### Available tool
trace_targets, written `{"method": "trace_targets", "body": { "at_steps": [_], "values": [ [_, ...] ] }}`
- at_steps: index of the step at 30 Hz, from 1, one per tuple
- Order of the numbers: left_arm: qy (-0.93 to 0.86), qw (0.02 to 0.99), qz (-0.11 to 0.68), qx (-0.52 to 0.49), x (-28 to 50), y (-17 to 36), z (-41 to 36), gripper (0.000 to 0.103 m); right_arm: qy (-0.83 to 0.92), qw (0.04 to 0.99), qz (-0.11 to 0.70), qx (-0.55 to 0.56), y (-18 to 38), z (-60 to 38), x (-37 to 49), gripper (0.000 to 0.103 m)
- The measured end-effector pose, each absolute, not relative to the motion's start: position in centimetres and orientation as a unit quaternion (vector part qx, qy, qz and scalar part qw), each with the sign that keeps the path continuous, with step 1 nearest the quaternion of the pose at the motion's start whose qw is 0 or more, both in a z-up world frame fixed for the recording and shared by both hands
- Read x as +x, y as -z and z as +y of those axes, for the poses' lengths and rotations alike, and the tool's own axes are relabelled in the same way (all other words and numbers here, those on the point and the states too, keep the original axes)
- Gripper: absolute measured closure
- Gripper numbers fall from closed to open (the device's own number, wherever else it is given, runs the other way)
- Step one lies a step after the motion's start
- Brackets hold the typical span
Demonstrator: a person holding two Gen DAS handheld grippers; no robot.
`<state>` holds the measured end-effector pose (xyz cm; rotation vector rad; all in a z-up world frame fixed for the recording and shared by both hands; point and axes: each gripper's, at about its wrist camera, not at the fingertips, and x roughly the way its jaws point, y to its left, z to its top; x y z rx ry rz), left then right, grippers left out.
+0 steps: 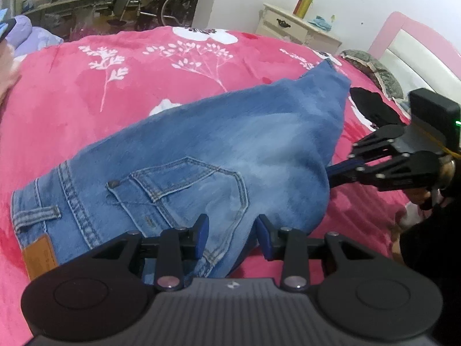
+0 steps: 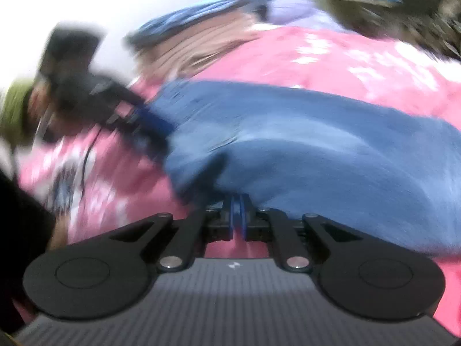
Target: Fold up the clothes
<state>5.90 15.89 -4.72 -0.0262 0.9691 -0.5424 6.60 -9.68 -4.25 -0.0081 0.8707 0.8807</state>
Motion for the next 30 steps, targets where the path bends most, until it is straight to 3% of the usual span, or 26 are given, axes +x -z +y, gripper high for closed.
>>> {"method": "trace_targets", "body": {
  "at_steps": [4, 9, 12, 16, 18, 21, 27, 30],
  "values": [
    [0.248, 0.847, 0.470, -0.008, 5.8, 4.9, 16.1, 0.065, -0.393, 0.785, 0.479, -0.012, 7.1, -9.4, 8.2, 0.098],
    [0.247, 0.854, 0.458, -0.021, 5.4, 3.4, 16.5, 0.065, -0.399, 0.759, 0.512, -0.046, 6.3, -10.4, 7.4, 0.098],
    [0.266, 0.857, 0.440, -0.033, 5.7, 2.4, 15.8, 0.065, -0.370, 0.767, 0.524, -0.007, 5.6, -11.9, 7.8, 0.098],
    [0.335, 0.836, 0.435, -0.009, 6.0, 2.8, 11.8, 0.065, -0.312, 0.758, 0.538, 0.195, 5.5, -15.9, 10.0, 0.092],
    [0.357, 0.825, 0.438, 0.026, 6.0, 3.8, 9.6, 0.065, -0.273, 0.739, 0.551, 0.275, 6.7, -17.5, 10.8, 0.079],
    [0.379, 0.810, 0.440, 0.080, 5.8, 5.3, 6.7, 0.065, -0.230, 0.711, 0.559, 0.360, 8.5, -19.0, 11.6, 0.078],
    [0.379, 0.805, 0.448, 0.083, 6.0, 6.4, 6.7, 0.069, -0.195, 0.681, 0.551, 0.440, 10.9, -19.8, 12.0, 0.081],
    [0.375, 0.803, 0.458, 0.064, 6.3, 6.4, 7.2, 0.070, -0.188, 0.699, 0.545, 0.423, 10.6, -19.2, 11.3, 0.096]
  ]
}}
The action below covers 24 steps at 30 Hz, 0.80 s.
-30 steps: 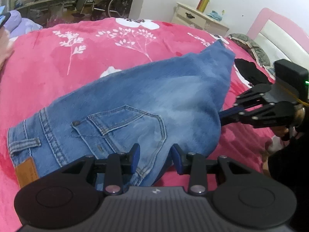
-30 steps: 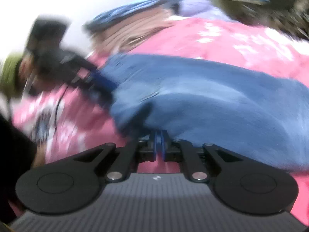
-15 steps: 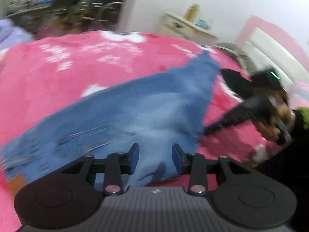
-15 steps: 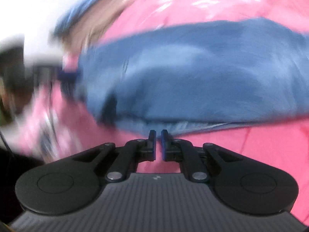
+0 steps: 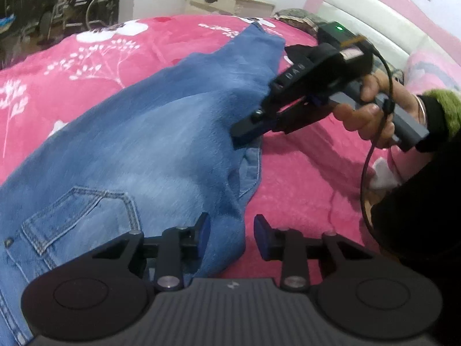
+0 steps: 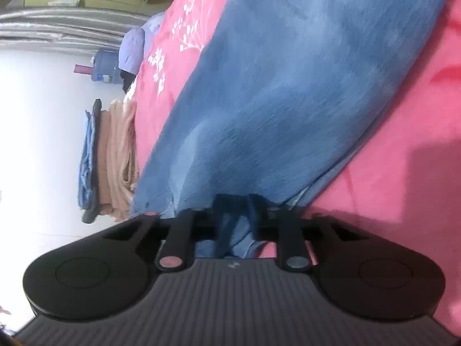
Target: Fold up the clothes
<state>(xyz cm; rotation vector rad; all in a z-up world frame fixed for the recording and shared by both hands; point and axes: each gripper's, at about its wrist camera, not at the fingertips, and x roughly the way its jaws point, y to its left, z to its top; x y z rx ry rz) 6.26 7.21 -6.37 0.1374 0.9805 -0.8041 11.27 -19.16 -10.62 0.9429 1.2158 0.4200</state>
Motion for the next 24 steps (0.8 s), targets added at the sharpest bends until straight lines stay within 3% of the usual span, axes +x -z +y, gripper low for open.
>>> {"method": "trace_targets", "body": {
  "at_steps": [9, 18, 24],
  "values": [
    [0.378, 0.798, 0.468, 0.041, 7.1, 6.5, 7.7, 0.070, -0.168, 0.692, 0.554, 0.431, 10.7, -20.4, 11.2, 0.100],
    [0.371, 0.801, 0.468, 0.038, 6.9, 6.7, 7.6, 0.068, -0.172, 0.676, 0.565, 0.441, 11.5, -19.5, 12.9, 0.093],
    [0.377, 0.802, 0.460, 0.049, 6.0, 6.2, 7.5, 0.069, -0.151, 0.715, 0.544, 0.411, 10.1, -19.7, 12.1, 0.103]
  ]
}}
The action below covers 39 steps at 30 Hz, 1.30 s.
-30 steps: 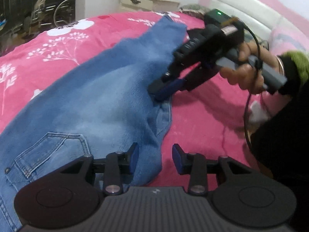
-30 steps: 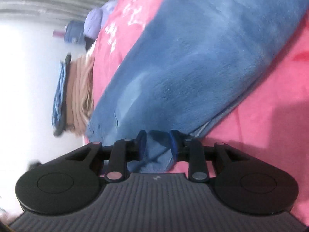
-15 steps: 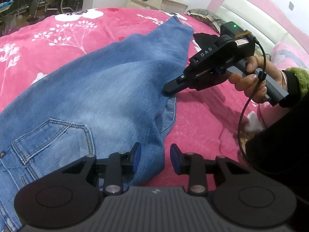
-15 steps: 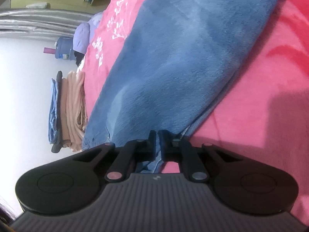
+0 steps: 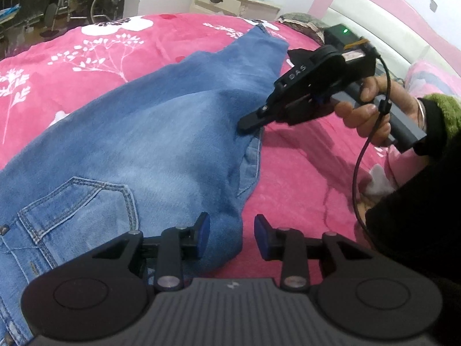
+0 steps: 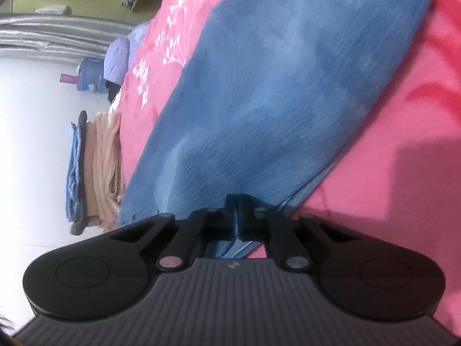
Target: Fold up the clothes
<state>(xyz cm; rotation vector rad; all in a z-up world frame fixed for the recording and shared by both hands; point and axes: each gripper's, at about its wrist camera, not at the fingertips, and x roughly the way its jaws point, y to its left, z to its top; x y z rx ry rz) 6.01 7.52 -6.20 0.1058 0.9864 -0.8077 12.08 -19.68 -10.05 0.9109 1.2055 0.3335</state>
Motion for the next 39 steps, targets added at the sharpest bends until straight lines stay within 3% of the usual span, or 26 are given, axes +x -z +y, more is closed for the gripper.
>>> {"method": "trace_targets", "body": {
  "at_steps": [8, 13, 15, 22, 33, 34, 36, 39],
  "values": [
    [0.377, 0.804, 0.455, 0.063, 5.3, 6.4, 7.9, 0.069, -0.097, 0.801, 0.545, 0.226, 7.2, -20.5, 11.2, 0.103],
    [0.373, 0.809, 0.450, 0.070, 5.4, 6.1, 7.9, 0.069, -0.177, 0.739, 0.558, 0.334, 7.0, -19.8, 11.4, 0.096],
    [0.375, 0.808, 0.448, 0.081, 5.2, 6.2, 7.7, 0.069, -0.178, 0.725, 0.565, 0.352, 7.6, -19.5, 11.6, 0.081],
    [0.378, 0.804, 0.449, 0.098, 5.2, 6.8, 7.5, 0.069, -0.165, 0.660, 0.593, 0.432, 11.1, -19.7, 12.0, 0.073],
    [0.378, 0.804, 0.451, 0.086, 5.2, 6.8, 7.9, 0.069, -0.140, 0.632, 0.577, 0.497, 11.9, -19.9, 11.9, 0.074],
    [0.378, 0.804, 0.451, 0.085, 5.2, 6.7, 7.9, 0.069, -0.147, 0.644, 0.570, 0.489, 11.4, -19.7, 12.0, 0.076],
    [0.378, 0.804, 0.451, 0.085, 5.1, 6.6, 8.0, 0.069, -0.156, 0.667, 0.558, 0.468, 10.3, -19.5, 12.0, 0.097],
    [0.382, 0.802, 0.451, 0.084, 5.0, 6.3, 8.1, 0.068, -0.161, 0.698, 0.547, 0.433, 8.6, -19.4, 11.6, 0.101]
  ]
}}
